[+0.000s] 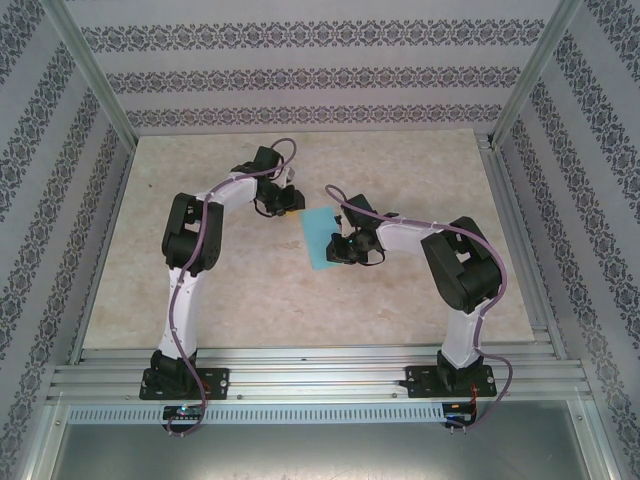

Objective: Fold a paper plane with a square sheet of paper (fold left side to right side)

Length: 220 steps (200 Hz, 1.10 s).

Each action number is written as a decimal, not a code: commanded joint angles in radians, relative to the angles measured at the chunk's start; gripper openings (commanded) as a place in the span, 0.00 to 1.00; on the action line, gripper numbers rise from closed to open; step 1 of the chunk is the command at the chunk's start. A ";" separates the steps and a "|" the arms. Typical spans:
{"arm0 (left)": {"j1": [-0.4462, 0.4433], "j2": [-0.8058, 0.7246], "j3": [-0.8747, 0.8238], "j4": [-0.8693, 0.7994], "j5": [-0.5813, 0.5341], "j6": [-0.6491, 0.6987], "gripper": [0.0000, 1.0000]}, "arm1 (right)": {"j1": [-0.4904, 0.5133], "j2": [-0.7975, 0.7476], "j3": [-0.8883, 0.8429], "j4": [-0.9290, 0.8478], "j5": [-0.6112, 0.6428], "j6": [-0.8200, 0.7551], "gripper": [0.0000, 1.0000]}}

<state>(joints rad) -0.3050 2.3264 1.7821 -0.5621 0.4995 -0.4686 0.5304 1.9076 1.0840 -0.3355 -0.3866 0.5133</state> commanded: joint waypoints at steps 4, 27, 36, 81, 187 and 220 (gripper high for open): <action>0.074 -0.151 -0.109 0.126 -0.134 0.042 0.27 | 0.014 0.048 -0.050 -0.132 0.055 -0.006 0.13; 0.068 -0.266 -0.251 0.250 -0.050 0.003 0.26 | 0.014 0.043 -0.046 -0.130 0.060 -0.005 0.14; 0.060 -0.282 -0.292 0.304 0.010 -0.018 0.25 | 0.014 0.042 -0.046 -0.129 0.059 -0.005 0.14; -0.022 -0.175 -0.297 0.414 0.166 -0.079 0.22 | 0.014 0.042 -0.043 -0.123 0.056 -0.001 0.14; -0.052 -0.020 -0.244 0.340 0.058 -0.017 0.22 | 0.013 -0.055 -0.032 -0.069 0.015 -0.015 0.16; -0.059 -0.023 -0.268 0.275 0.009 0.042 0.22 | 0.009 -0.143 -0.003 0.002 -0.028 0.003 0.18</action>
<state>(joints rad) -0.3550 2.2742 1.5539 -0.1738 0.6056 -0.5087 0.5350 1.8526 1.0714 -0.3691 -0.3931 0.5129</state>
